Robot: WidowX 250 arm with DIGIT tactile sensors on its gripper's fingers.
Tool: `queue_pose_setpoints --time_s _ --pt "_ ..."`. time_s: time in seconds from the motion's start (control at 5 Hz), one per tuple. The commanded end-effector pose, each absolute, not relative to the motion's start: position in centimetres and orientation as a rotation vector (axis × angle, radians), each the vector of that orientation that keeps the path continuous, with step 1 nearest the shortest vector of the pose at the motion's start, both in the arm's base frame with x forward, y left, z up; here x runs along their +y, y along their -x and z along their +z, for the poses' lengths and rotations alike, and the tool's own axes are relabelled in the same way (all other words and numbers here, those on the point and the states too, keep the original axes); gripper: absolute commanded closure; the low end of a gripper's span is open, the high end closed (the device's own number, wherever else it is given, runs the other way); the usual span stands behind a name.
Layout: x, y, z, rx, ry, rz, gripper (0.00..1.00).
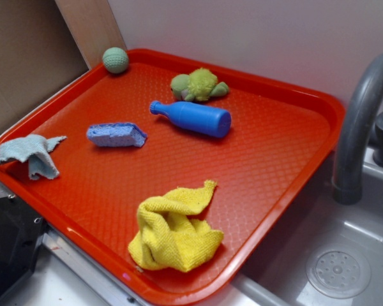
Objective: Grab the yellow cloth.
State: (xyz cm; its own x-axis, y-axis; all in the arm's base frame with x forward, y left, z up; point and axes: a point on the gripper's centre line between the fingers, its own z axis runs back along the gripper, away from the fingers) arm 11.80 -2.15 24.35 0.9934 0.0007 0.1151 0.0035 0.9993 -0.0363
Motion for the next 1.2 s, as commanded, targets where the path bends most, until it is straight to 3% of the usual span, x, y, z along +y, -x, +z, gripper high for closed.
queue_pose_setpoints --time_s 0.0,0.2,0.4,0.6,0.8,1.0 --pt "-2.2 -11.8 24.3 -0.115 0.036 -0.001 0.0" --pt "-6.6 -14.7 22.4 -0.215 0.043 0.067 0.0" --pt "-10.5 -15.7 19.2 -0.273 0.137 0.238 0.0" --pt "-13.5 -15.4 14.4 -0.246 0.167 0.372 0.0" --pt "-14.3 -14.6 9.6 -0.154 0.219 0.333 0.0" --pt "-15.8 -15.0 4.9 -0.046 0.218 0.254 0.0"
